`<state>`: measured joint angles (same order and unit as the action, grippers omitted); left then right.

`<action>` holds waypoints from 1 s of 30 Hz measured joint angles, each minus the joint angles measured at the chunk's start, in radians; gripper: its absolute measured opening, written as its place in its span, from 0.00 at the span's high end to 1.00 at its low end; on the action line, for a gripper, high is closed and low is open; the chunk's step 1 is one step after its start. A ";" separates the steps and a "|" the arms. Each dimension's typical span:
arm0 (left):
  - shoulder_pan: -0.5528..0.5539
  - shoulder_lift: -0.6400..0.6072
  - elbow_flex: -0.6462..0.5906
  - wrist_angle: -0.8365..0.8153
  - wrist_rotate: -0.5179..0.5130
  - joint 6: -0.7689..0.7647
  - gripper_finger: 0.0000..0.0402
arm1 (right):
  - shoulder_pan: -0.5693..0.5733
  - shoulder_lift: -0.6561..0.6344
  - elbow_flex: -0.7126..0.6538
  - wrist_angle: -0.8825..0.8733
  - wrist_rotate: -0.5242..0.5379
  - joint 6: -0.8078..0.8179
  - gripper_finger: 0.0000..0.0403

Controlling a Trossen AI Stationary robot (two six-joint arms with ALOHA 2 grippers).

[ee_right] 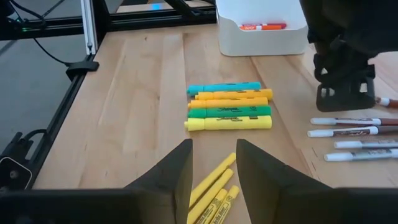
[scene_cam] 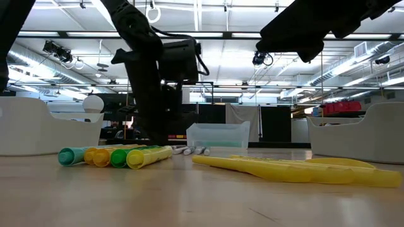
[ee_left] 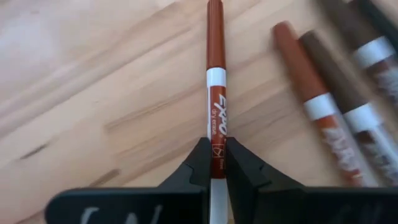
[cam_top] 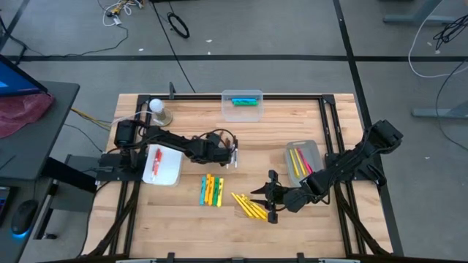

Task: Pick & Place Markers
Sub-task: Put the light brown marker pen into the white bin

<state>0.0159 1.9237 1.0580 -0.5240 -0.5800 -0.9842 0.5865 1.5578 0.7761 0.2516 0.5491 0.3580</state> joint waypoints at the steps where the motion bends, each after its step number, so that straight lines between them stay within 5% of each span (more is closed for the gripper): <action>1: -0.003 -0.005 -0.001 -0.018 -0.007 -0.002 0.94 | 0.000 0.000 0.000 0.000 0.000 0.000 0.69; 11: -0.107 -0.184 -0.005 -0.254 -0.076 -0.121 0.93 | 0.000 0.000 0.000 -0.008 0.001 0.012 0.69; 14: -0.191 -0.281 -0.005 -0.294 -0.079 -0.160 0.94 | -0.016 0.000 0.000 -0.051 0.037 0.143 0.69; 18: -0.350 -0.411 -0.003 -0.305 -0.136 -0.246 0.92 | -0.134 0.000 0.006 -0.174 -0.043 0.363 0.73; 23: -0.519 -0.529 0.000 -0.355 -0.200 -0.384 0.93 | -0.309 0.007 0.067 -0.425 -0.174 0.367 0.89; 26: -0.576 -0.557 0.000 -0.496 -0.154 -0.534 0.94 | -0.416 0.006 0.096 -0.530 -0.240 0.315 0.98; 30: -0.600 -0.551 -0.006 -0.735 0.032 -0.752 0.94 | -0.527 0.008 0.096 -0.601 -0.327 0.280 0.97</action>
<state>-0.5842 1.3722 1.0523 -1.2587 -0.5484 -1.7359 0.0591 1.5658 0.8726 -0.3492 0.2221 0.6385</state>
